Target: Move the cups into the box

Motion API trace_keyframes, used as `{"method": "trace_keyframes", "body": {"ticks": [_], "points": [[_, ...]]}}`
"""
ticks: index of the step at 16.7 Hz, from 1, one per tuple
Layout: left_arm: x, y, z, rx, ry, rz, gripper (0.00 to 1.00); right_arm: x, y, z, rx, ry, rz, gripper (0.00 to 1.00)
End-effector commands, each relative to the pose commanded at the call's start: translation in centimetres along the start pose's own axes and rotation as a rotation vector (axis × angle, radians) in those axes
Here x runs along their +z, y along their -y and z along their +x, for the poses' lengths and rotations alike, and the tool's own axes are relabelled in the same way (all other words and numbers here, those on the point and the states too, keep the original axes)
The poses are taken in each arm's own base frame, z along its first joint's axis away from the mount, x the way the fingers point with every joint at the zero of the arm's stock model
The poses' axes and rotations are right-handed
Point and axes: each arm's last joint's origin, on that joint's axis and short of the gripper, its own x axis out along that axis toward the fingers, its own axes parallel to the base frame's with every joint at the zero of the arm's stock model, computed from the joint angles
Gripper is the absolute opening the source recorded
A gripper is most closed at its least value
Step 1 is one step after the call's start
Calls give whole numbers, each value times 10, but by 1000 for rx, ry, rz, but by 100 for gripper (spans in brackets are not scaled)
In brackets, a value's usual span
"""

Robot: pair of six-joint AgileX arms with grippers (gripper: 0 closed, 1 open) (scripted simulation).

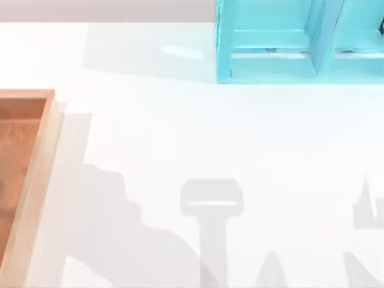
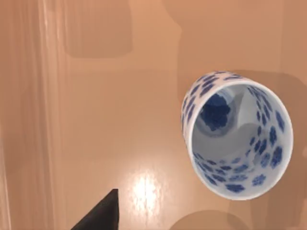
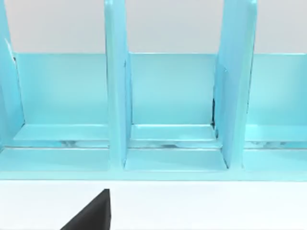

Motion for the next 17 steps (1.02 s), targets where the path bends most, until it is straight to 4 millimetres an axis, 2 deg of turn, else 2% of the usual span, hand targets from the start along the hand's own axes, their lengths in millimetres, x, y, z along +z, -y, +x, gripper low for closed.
{"method": "trace_keyframes", "body": {"ticks": [4, 6, 14, 17], "points": [[0, 0, -1, 0, 0, 0, 100, 0, 0, 0, 0, 0, 0, 100], [4, -1, -8, -2, -2, -2, 100, 0, 0, 0, 0, 0, 0, 100], [18, -1, -84, -4, -10, 1, 100, 0, 0, 0, 0, 0, 0, 100], [17, 1, -99, 0, 1, 0, 100, 0, 0, 0, 0, 0, 0, 100]]}}
